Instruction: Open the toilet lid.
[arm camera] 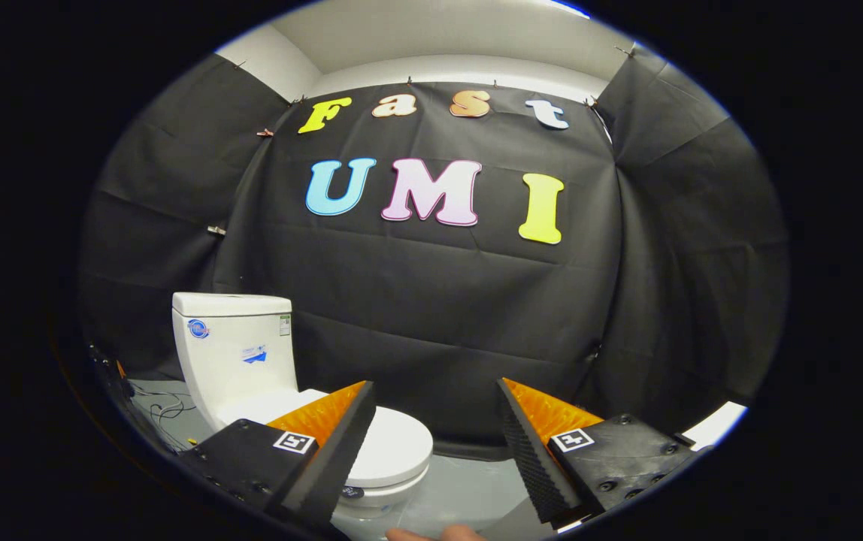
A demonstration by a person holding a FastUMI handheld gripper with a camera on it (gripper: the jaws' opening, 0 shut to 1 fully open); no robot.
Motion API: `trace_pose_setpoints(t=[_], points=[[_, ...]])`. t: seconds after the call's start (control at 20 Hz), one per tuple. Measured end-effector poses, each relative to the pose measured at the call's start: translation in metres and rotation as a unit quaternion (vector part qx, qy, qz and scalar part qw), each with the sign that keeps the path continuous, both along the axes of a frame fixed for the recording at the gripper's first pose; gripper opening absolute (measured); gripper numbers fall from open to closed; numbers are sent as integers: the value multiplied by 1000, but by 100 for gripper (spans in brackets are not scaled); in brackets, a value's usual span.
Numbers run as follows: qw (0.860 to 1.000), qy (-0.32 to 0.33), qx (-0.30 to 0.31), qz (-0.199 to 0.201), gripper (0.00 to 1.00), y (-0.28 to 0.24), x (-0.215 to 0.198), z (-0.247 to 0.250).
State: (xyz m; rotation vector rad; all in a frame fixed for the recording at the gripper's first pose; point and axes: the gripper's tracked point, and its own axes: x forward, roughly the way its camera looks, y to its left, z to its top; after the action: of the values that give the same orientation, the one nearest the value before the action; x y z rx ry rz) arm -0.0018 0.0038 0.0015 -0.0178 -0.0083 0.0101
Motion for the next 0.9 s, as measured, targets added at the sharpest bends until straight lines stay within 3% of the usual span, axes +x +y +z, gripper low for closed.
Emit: trace_pose_setpoints(t=[0.9], points=[[1000,11,12,-4,98,-5,3,-6]])
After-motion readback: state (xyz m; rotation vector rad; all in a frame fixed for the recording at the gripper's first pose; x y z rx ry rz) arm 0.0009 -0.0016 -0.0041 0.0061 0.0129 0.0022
